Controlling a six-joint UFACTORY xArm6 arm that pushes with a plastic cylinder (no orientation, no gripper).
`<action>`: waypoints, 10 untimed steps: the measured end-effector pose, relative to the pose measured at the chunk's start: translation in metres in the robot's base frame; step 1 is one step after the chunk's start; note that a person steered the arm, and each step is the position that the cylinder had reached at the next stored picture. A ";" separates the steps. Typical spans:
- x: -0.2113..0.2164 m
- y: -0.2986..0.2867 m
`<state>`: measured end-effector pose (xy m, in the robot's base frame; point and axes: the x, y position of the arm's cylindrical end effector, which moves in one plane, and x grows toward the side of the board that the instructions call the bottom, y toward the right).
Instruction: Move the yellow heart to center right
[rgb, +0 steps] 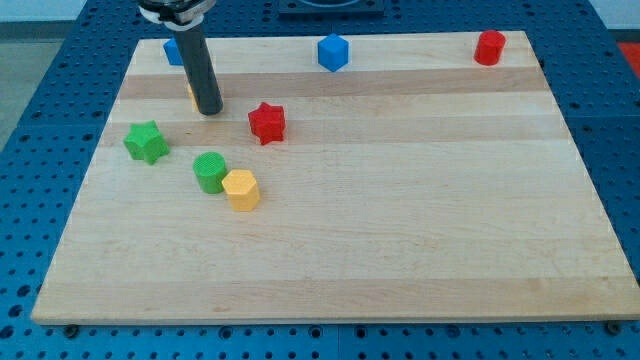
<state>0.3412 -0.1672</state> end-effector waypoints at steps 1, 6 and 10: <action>0.000 -0.004; -0.026 -0.058; -0.047 0.056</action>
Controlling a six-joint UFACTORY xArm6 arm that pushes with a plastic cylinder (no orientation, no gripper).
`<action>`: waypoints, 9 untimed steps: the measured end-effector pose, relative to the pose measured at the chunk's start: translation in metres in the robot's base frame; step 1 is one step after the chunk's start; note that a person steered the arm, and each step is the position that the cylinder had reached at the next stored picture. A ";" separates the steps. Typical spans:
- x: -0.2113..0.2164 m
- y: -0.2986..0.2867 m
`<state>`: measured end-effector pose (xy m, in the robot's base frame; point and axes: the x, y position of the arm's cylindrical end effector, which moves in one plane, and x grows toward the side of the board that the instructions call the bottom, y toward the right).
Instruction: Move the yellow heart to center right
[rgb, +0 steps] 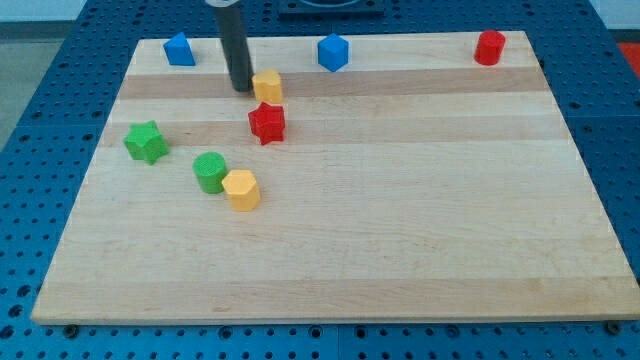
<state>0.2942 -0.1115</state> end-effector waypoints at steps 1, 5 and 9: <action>0.000 0.030; 0.045 0.109; 0.090 0.182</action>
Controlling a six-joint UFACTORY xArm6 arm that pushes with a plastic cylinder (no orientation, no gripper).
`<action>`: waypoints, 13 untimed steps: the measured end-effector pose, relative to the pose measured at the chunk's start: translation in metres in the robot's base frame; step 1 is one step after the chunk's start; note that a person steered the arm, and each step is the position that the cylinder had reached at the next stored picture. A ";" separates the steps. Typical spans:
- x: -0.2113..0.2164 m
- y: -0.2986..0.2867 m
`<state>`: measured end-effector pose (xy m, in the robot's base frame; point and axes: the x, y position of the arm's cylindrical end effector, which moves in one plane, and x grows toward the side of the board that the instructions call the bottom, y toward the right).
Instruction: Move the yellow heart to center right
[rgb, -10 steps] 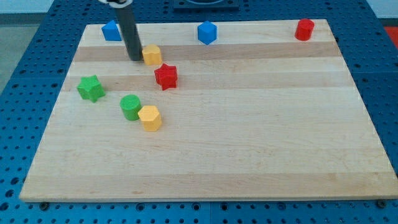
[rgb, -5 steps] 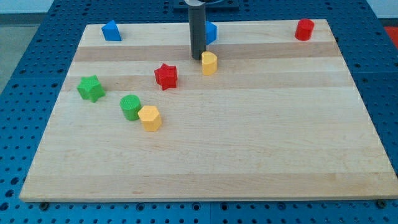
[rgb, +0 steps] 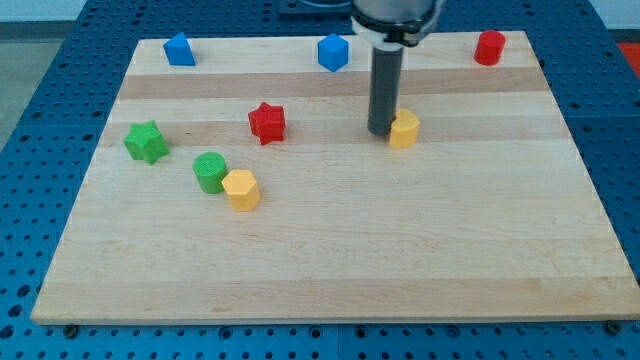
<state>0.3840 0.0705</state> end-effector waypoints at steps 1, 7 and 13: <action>0.009 0.019; 0.057 0.072; 0.055 0.125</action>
<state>0.4387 0.1956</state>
